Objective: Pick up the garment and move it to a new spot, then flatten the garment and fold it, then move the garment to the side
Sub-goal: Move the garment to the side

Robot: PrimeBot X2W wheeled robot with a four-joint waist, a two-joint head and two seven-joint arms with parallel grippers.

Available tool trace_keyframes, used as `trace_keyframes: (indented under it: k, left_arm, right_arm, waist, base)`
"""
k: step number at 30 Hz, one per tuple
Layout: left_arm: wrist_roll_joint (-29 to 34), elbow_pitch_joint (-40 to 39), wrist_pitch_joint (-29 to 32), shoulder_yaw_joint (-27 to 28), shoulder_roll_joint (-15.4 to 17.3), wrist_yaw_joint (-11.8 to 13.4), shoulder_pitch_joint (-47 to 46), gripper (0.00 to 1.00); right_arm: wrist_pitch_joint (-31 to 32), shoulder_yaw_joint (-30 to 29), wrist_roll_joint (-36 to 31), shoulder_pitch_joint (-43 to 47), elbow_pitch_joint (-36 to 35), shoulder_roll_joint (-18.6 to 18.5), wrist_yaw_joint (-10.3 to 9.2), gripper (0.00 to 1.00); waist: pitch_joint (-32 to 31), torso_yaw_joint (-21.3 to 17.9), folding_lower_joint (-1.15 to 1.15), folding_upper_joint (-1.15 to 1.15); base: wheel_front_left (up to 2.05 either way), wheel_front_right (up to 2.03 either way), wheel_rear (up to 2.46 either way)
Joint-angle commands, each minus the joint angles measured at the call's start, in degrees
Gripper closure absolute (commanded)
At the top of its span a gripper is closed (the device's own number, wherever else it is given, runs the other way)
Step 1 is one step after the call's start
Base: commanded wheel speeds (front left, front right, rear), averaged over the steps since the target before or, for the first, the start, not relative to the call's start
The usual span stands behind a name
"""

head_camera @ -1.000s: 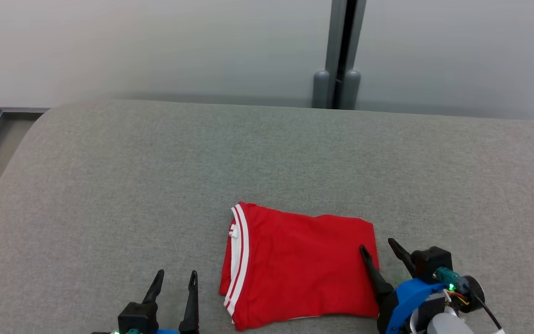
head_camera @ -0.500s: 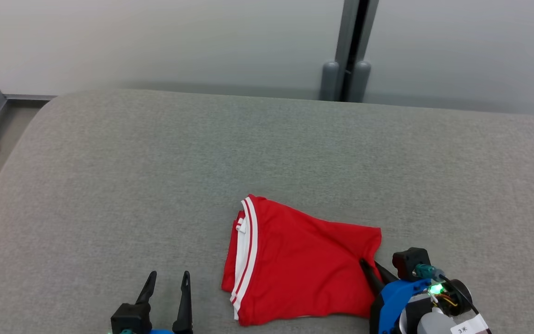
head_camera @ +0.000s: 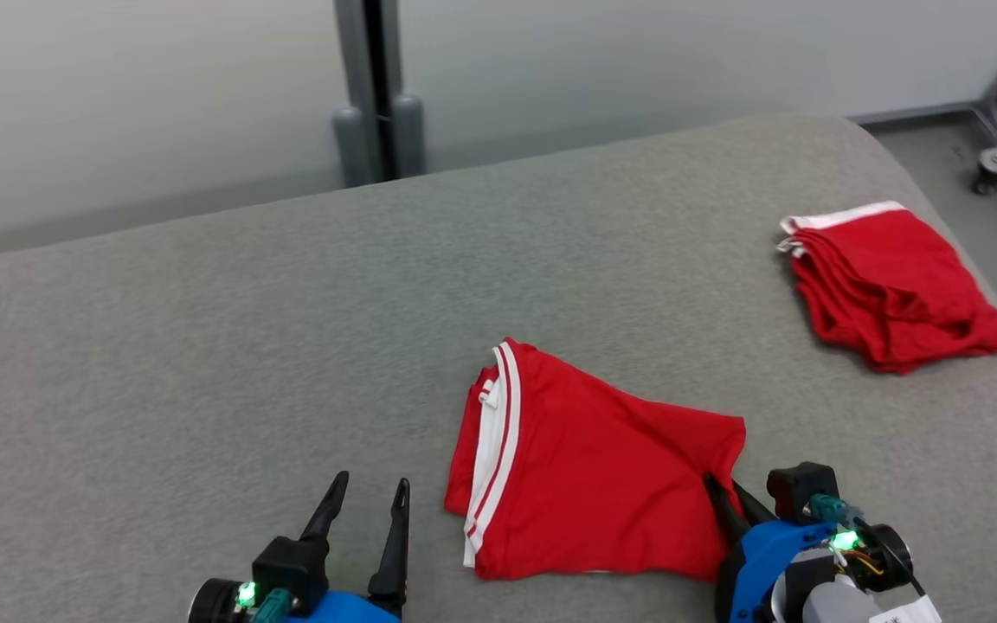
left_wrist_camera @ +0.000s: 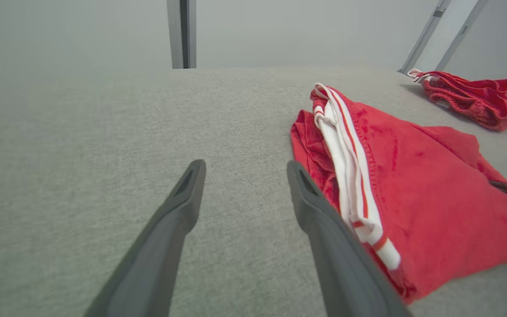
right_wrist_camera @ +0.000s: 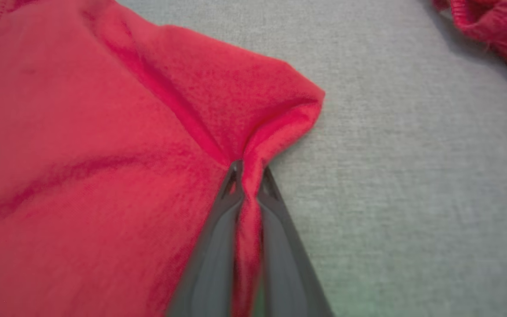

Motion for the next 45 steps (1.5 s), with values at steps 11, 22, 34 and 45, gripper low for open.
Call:
trace_keyframes:
  k: [11, 22, 34, 45]
  left_arm:
    - [-0.21, 0.93, -0.24, -6.34, 0.04, -1.7, -3.14, 0.0]
    - [0.85, 3.07, -0.24, -8.29, 0.04, -2.59, -2.79, 0.0]
    - [3.68, 3.91, -0.24, -6.21, 0.51, -3.61, -5.33, 0.0]
    - [4.4, 4.04, -0.07, -3.66, 1.2, -4.0, -7.75, 0.0]
  right_arm:
    - [-0.27, -1.86, -0.8, 1.97, 1.81, -1.32, -0.61, 1.0]
    - [1.54, -2.52, -4.9, -6.22, -0.97, -4.39, -0.55, 1.0]
    - [9.12, -6.99, -12.27, -24.42, -3.45, -17.09, -0.55, 1.0]
    - [14.95, -27.56, -26.82, -25.41, -7.28, -21.05, -0.54, 0.0]
  waist:
    - [-0.71, -11.13, 0.0, 0.0]
    - [1.1, -9.02, 0.0, 0.0]
    - [7.14, -2.39, 0.0, 0.0]
    - [10.13, 2.17, 0.0, 0.0]
  base:
    - [0.0, 0.0, 0.0]
    - [0.0, 0.0, 0.0]
    - [0.0, 0.0, 0.0]
    - [0.0, 0.0, 0.0]
